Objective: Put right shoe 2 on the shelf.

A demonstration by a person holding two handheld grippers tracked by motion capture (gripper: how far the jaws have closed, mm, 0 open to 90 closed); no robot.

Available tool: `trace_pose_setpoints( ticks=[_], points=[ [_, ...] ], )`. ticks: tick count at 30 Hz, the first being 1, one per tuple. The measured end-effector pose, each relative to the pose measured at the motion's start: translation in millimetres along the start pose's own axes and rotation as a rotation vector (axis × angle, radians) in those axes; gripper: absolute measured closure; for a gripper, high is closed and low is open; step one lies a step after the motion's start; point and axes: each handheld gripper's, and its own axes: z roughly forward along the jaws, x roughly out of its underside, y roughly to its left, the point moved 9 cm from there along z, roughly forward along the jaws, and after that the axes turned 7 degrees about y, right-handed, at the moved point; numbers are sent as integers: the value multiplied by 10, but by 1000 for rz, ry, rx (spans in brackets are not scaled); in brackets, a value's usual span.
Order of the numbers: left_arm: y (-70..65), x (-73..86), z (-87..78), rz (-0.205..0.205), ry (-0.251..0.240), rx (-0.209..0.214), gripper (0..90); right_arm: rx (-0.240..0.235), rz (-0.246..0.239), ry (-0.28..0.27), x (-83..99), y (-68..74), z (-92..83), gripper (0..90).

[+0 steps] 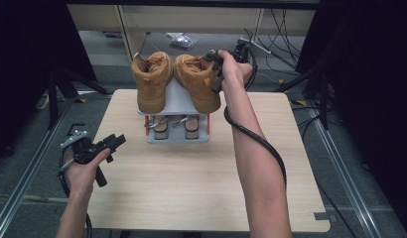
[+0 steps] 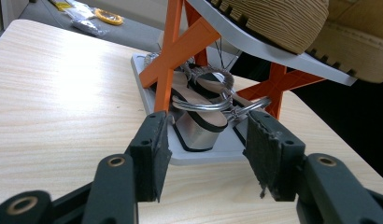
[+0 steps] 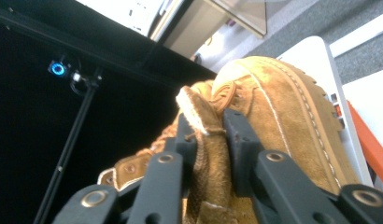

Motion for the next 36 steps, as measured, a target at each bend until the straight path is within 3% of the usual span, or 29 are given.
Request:
trace_pose_setpoints(
  ticks=[2, 5, 11, 14, 18, 21, 24, 26, 29, 30, 33, 36],
  points=[
    [2, -3, 2, -2, -7, 3, 484, 2, -5, -20, -25, -22, -12, 731],
    [2, 12, 10, 2, 5, -2, 484, -5, -11, -7, -25, -4, -18, 654],
    [-5, 9, 2, 2, 3, -3, 484, 22, -132, -69, -88, 63, -163, 520],
    [2, 9, 0, 0, 3, -3, 484, 32, -161, -112, -136, 56, -330, 508],
    [0, 6, -4, 1, 0, -3, 484, 44, -204, -125, -126, -33, -554, 523],
    [-8, -3, -6, 1, -11, 2, 484, 57, -210, -125, -80, -147, -735, 555],
    [-9, 6, -9, 2, 1, -9, 484, 114, -256, -103, -1, -344, -867, 631],
    [-18, 11, 0, 6, 2, -8, 485, 136, -261, -53, 119, -469, -901, 709],
    [-33, 22, 11, 9, 7, -7, 485, 159, -314, 18, 312, -710, -894, 847],
    [-36, 26, 14, 10, 8, -6, 485, 154, -296, 40, 372, -746, -887, 877],
    [-38, 32, 17, 12, 10, -6, 485, 139, -305, 92, 553, -884, -845, 900],
    [-32, 29, 14, 9, 9, -7, 485, 125, -307, 135, 727, -918, -811, 900]
  ],
)
